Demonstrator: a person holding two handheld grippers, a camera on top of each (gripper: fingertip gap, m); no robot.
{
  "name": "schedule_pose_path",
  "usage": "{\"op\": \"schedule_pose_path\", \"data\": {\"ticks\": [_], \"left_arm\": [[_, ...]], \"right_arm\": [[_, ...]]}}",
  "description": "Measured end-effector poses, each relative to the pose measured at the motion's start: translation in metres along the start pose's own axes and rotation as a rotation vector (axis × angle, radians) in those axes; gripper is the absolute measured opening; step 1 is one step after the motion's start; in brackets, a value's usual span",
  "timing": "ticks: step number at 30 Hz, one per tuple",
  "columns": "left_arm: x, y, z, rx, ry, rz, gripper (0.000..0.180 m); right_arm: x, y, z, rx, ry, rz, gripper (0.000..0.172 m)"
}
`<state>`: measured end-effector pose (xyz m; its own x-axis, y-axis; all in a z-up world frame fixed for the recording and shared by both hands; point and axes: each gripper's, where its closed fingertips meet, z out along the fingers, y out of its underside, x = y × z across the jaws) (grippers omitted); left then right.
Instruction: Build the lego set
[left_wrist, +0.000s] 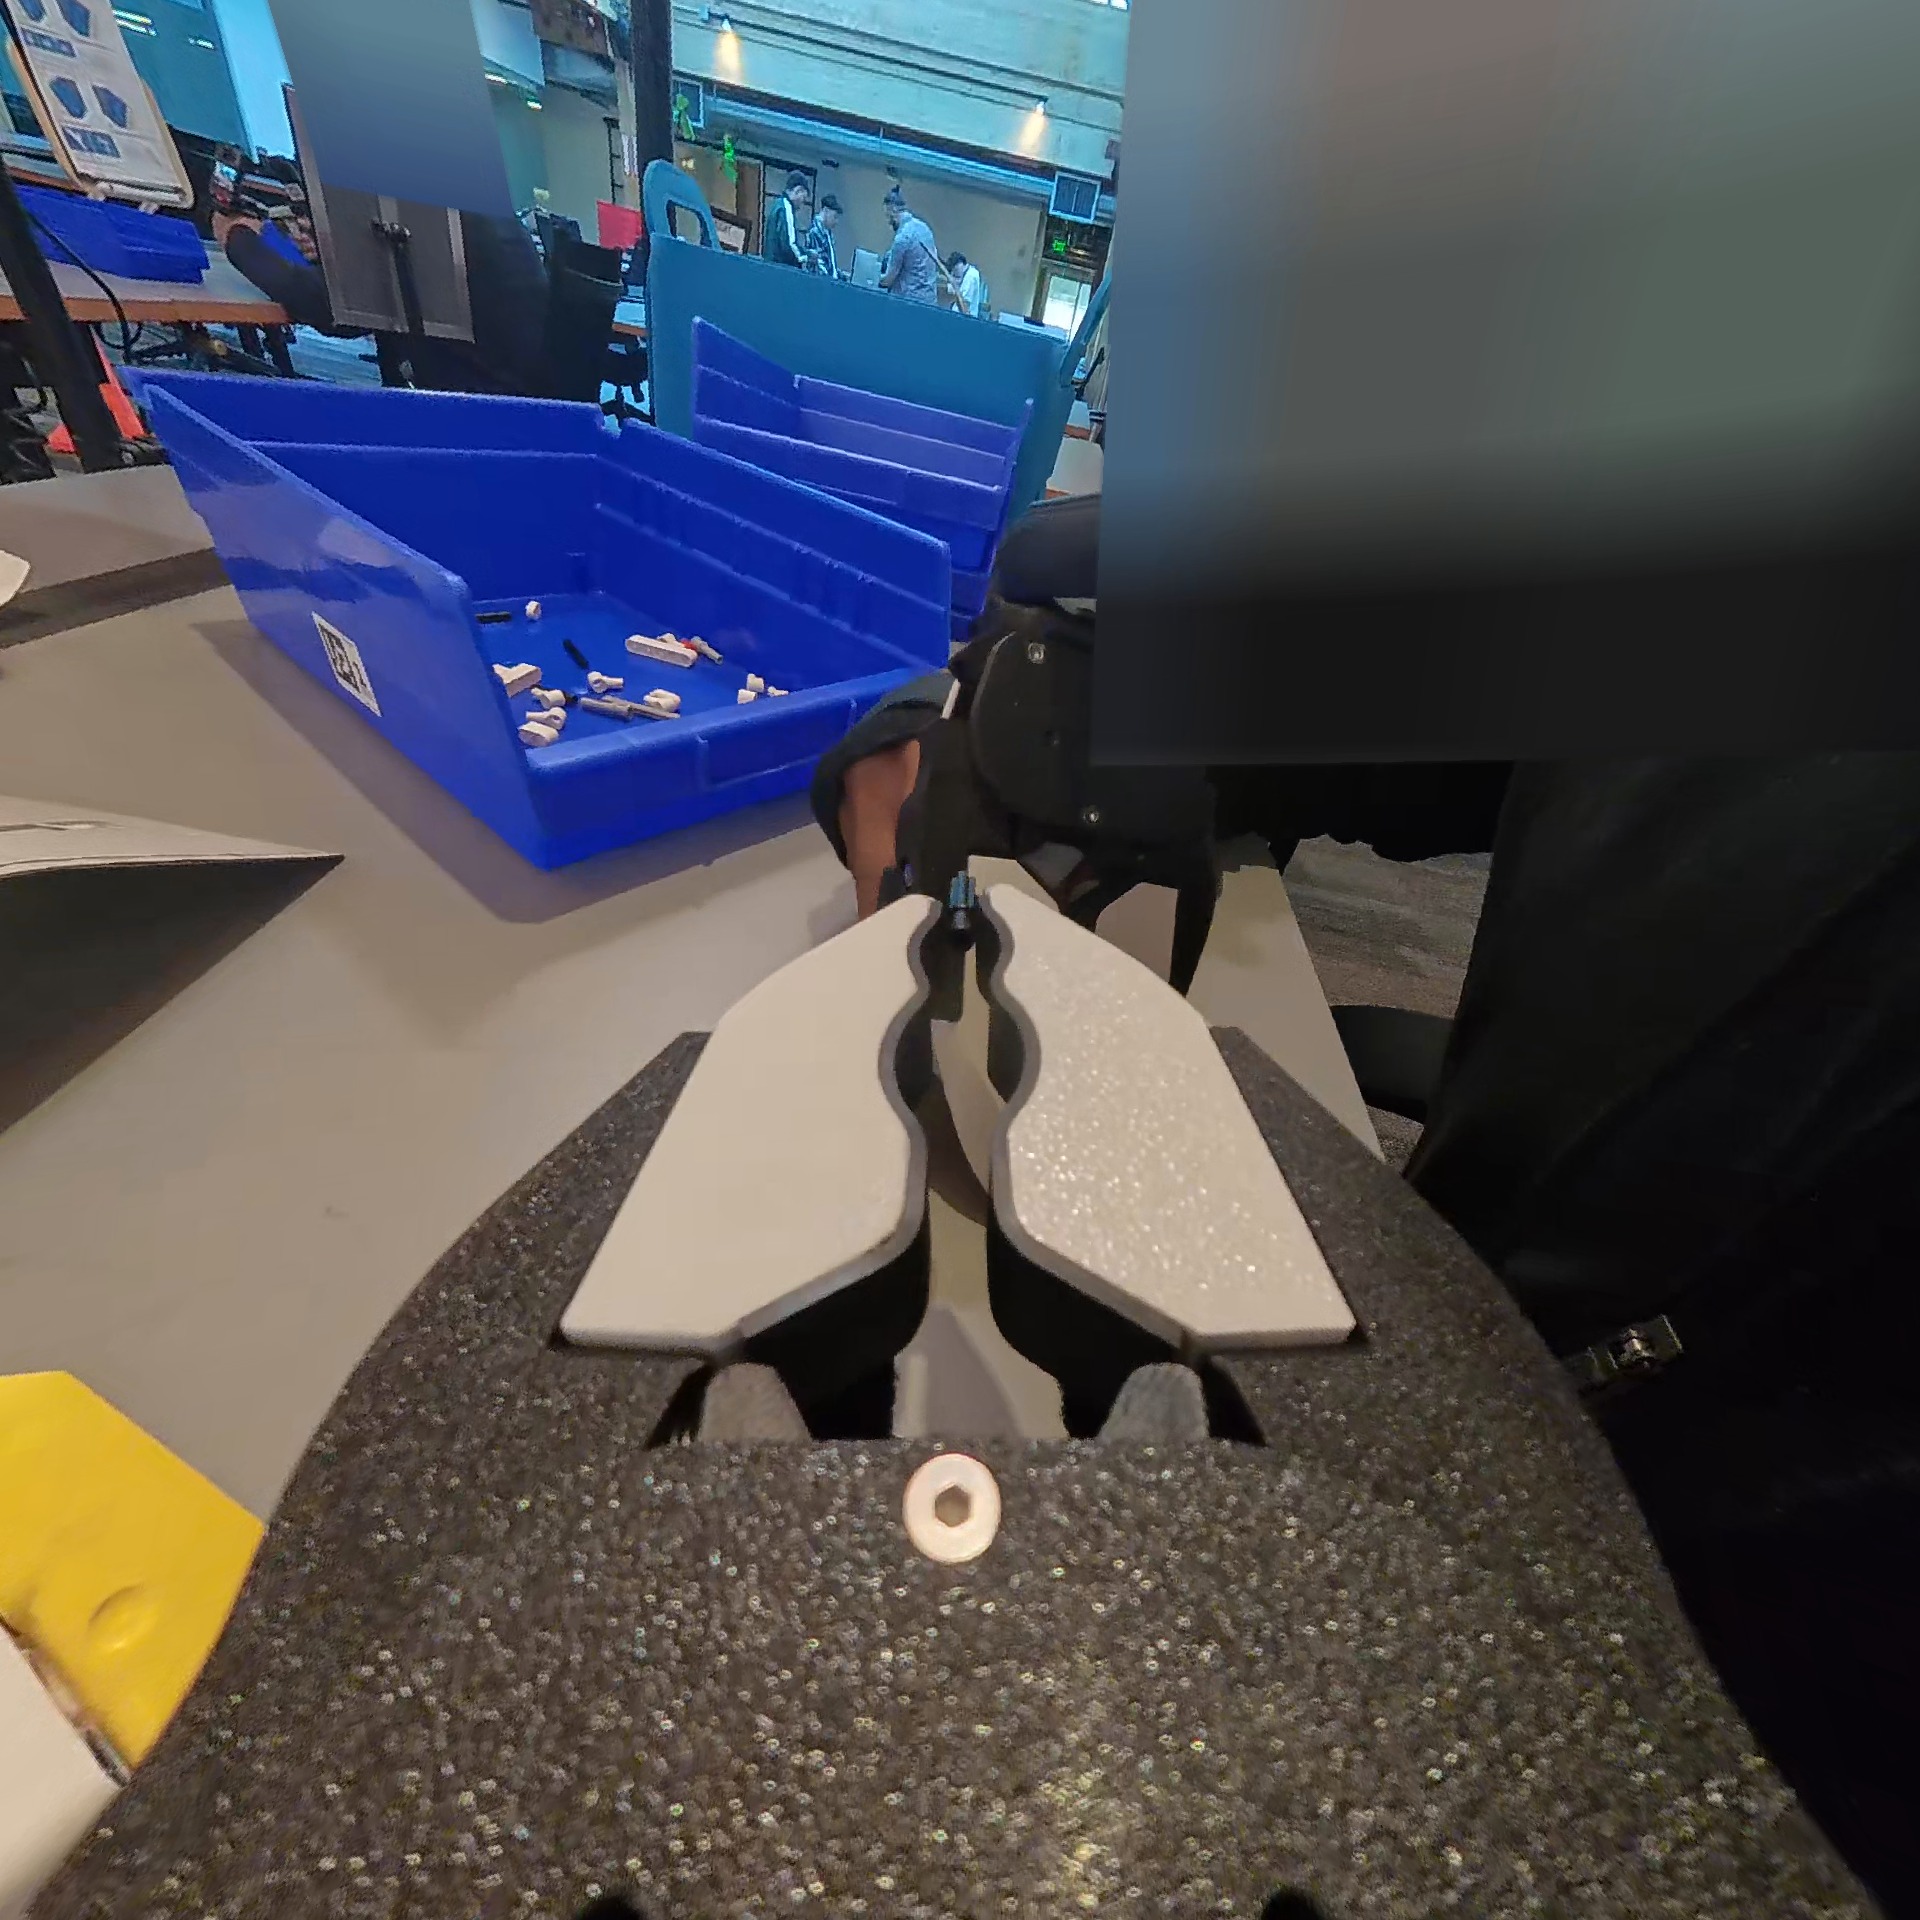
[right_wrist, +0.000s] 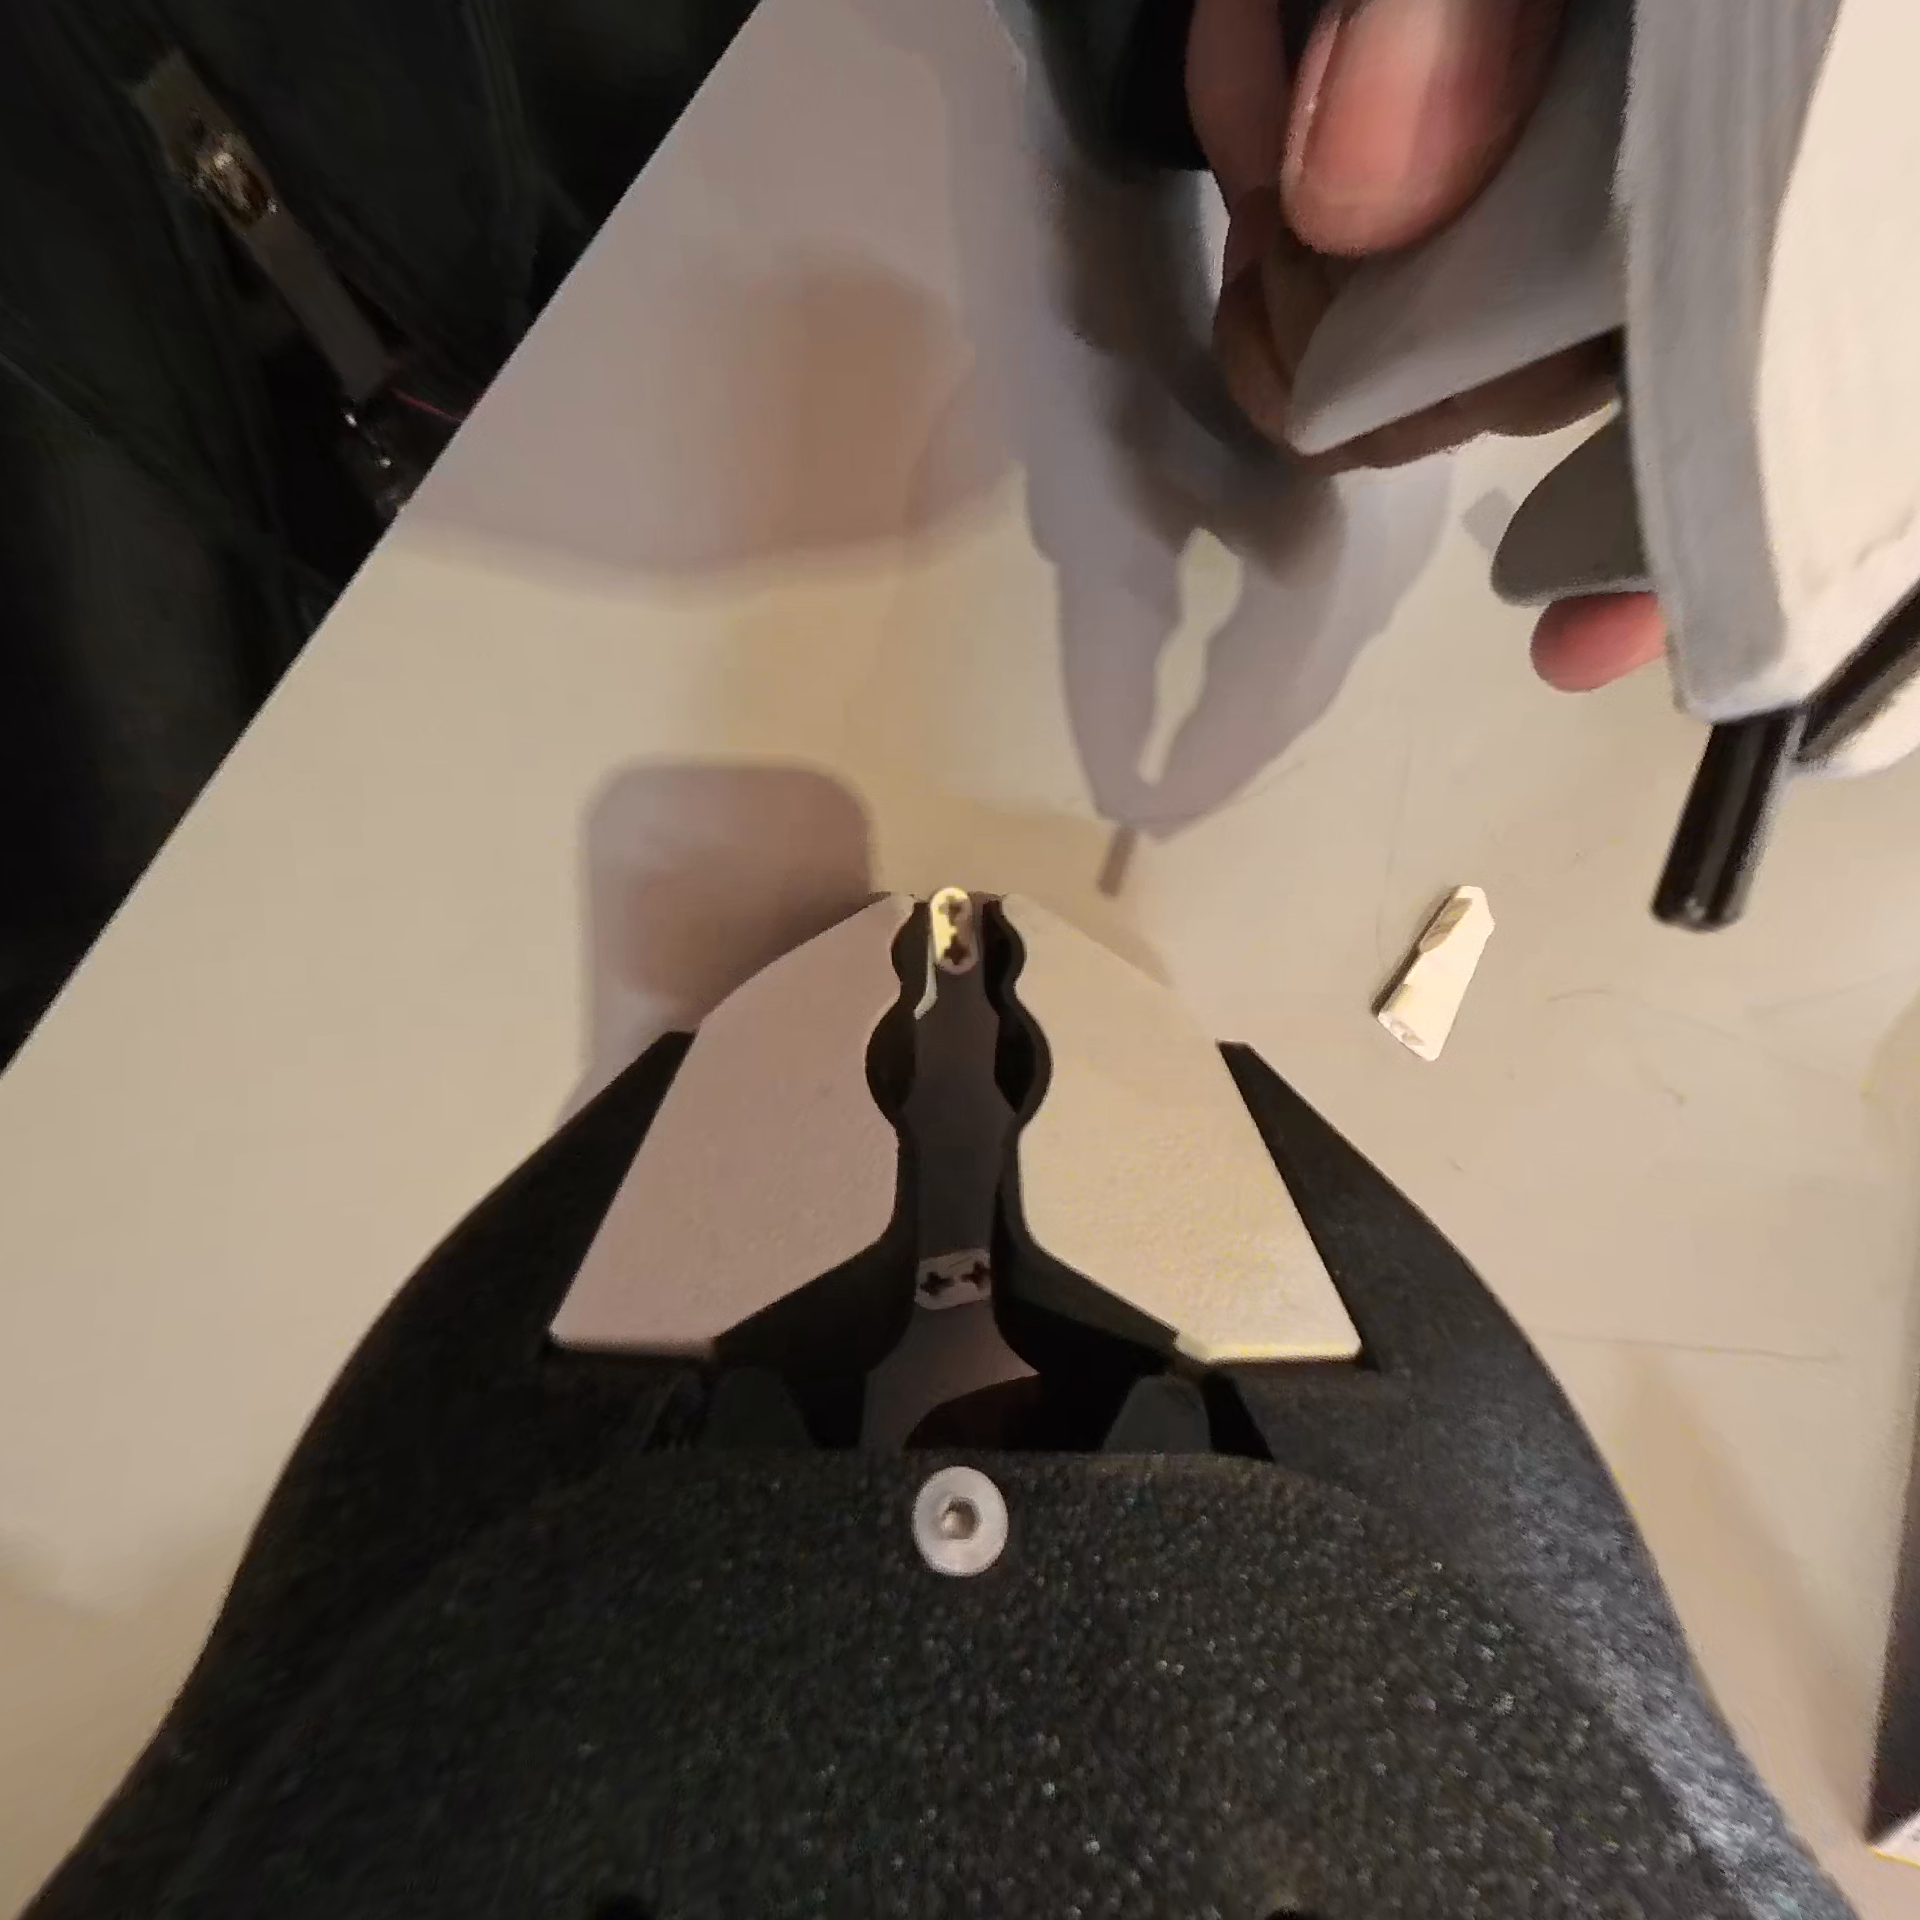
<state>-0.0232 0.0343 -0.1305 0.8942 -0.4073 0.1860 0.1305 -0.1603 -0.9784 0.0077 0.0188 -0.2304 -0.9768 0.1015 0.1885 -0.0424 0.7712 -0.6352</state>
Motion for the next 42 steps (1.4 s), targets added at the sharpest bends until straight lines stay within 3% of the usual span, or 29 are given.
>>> {"op": "schedule_pose_path", "data": {"ticks": [13, 18, 25, 30, 42], "left_arm": [[-0.008, 0.006, 0.001, -0.010, -0.031, -0.025, 0.005], [-0.012, 0.004, -0.003, 0.014, -0.044, -0.039, 0.005], [-0.021, -0.007, -0.012, 0.099, -0.078, -0.077, 0.004], [-0.023, -0.009, -0.014, 0.128, -0.081, -0.081, 0.004], [-0.020, -0.016, -0.019, 0.183, -0.085, -0.085, 0.005]], "right_arm": [[-0.002, 0.001, 0.001, -0.024, -0.017, 0.176, 0.007], [0.012, 0.003, 0.000, 0.006, 0.092, 0.142, 0.007], [0.066, -0.008, -0.037, 0.325, 0.299, 0.296, 0.007], [0.089, -0.014, -0.060, 0.529, 0.359, 0.379, 0.007], [0.107, -0.028, -0.075, 0.719, 0.339, 0.434, 0.007]]}}
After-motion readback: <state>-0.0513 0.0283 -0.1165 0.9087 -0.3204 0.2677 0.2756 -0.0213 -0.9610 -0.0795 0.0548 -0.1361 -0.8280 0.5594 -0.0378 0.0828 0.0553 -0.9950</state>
